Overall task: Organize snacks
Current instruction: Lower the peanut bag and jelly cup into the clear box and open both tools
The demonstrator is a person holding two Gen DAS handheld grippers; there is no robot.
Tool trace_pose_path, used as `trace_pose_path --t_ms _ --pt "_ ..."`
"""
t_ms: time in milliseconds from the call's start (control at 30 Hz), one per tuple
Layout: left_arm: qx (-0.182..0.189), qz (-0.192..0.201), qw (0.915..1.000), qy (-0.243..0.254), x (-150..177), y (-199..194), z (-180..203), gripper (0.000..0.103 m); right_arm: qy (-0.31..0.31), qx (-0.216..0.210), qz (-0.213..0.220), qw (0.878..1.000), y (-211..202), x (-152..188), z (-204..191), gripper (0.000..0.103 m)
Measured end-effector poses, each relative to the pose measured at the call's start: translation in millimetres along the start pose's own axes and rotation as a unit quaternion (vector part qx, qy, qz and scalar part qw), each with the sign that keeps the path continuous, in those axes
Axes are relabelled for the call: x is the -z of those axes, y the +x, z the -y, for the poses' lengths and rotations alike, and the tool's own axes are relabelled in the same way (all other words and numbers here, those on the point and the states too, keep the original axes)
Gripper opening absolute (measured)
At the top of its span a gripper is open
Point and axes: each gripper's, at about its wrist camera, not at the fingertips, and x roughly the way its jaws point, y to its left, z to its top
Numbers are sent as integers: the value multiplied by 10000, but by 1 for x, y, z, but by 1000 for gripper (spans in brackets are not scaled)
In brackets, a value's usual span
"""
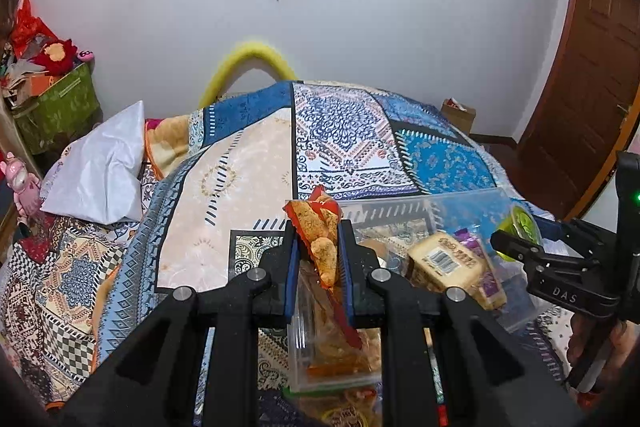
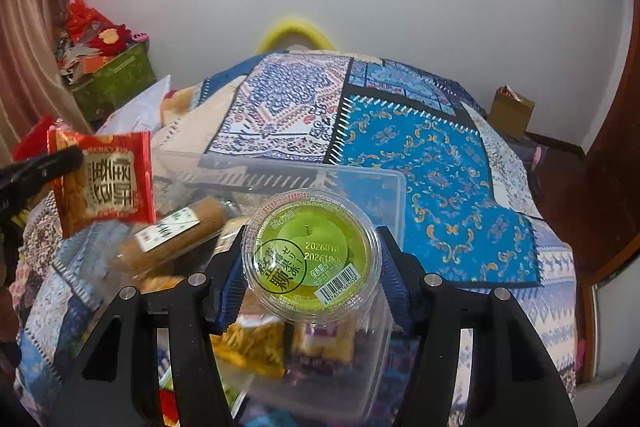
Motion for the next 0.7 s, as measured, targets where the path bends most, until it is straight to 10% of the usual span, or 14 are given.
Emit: trace_pose_path --t_ms 533,700 --pt "-102 -263 9993 249 11 28 17 18 -257 223 -214 9992 32 -5 -8 57" --pt "144 -262 9995 116 14 13 17 52 -314 279 -304 9987 30 -4 -10 57"
